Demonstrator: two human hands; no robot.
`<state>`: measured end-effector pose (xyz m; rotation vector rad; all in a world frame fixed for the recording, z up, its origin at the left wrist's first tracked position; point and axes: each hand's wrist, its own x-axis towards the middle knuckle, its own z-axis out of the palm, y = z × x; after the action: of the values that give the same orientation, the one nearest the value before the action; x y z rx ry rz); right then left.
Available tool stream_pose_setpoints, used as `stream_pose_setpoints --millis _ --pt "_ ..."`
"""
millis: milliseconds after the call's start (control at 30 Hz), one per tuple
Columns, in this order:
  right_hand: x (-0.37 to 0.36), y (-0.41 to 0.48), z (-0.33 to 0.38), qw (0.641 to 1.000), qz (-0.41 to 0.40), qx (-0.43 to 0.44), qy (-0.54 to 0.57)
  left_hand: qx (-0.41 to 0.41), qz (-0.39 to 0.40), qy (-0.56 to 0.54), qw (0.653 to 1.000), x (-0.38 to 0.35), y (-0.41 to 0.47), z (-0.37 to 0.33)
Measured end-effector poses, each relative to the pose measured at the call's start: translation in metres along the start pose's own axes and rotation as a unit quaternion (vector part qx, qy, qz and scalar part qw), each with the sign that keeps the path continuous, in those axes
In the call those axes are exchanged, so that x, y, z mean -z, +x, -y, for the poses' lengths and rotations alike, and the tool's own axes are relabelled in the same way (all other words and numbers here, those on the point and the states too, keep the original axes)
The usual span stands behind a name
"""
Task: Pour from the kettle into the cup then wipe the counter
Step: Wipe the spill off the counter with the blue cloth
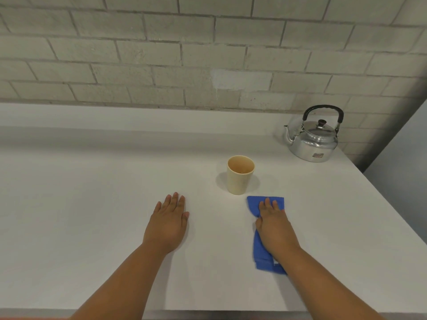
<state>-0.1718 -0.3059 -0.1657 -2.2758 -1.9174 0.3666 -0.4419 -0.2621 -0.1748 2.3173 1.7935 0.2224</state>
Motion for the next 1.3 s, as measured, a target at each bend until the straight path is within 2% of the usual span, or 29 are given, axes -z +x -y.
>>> stream_pose_setpoints --millis 300,400,467,533,633,700,800,933,1133,1300 --pt "-0.014 -0.023 0.077 0.995 0.062 0.075 -0.022 0.002 -0.003 0.017 1.000 -0.001 0.001 0.000" --pt "-0.002 -0.021 0.086 0.994 0.078 0.078 0.025 0.004 -0.002 0.011 1.000 -0.001 0.001 0.001" --pt "0.016 -0.013 0.080 0.994 0.057 0.083 0.046 0.006 -0.007 0.002 1.000 -0.001 0.000 0.001" --pt "0.032 -0.003 0.073 0.994 0.054 0.093 0.032 0.007 -0.012 -0.010 1.000 -0.002 0.000 0.000" --pt "0.040 0.008 0.075 0.989 0.108 0.096 0.026 0.013 -0.027 -0.031 0.999 0.000 0.000 -0.002" --pt "0.041 0.013 0.080 0.981 0.131 0.133 -0.042 0.015 -0.041 -0.042 0.998 0.001 -0.001 -0.003" --pt "0.039 0.020 0.086 0.971 0.118 0.171 -0.119 0.023 -0.047 -0.075 0.996 0.002 -0.005 -0.008" --pt "0.040 0.024 0.087 0.967 0.080 0.195 -0.142 0.011 -0.017 -0.144 0.989 0.001 -0.019 -0.032" --pt "0.062 0.011 0.079 0.964 0.004 0.250 -0.090 -0.010 0.015 -0.261 0.965 -0.001 -0.044 -0.063" --pt "0.103 -0.004 0.078 0.971 0.025 0.233 -0.043 0.004 0.041 -0.303 0.952 0.003 -0.052 -0.067"
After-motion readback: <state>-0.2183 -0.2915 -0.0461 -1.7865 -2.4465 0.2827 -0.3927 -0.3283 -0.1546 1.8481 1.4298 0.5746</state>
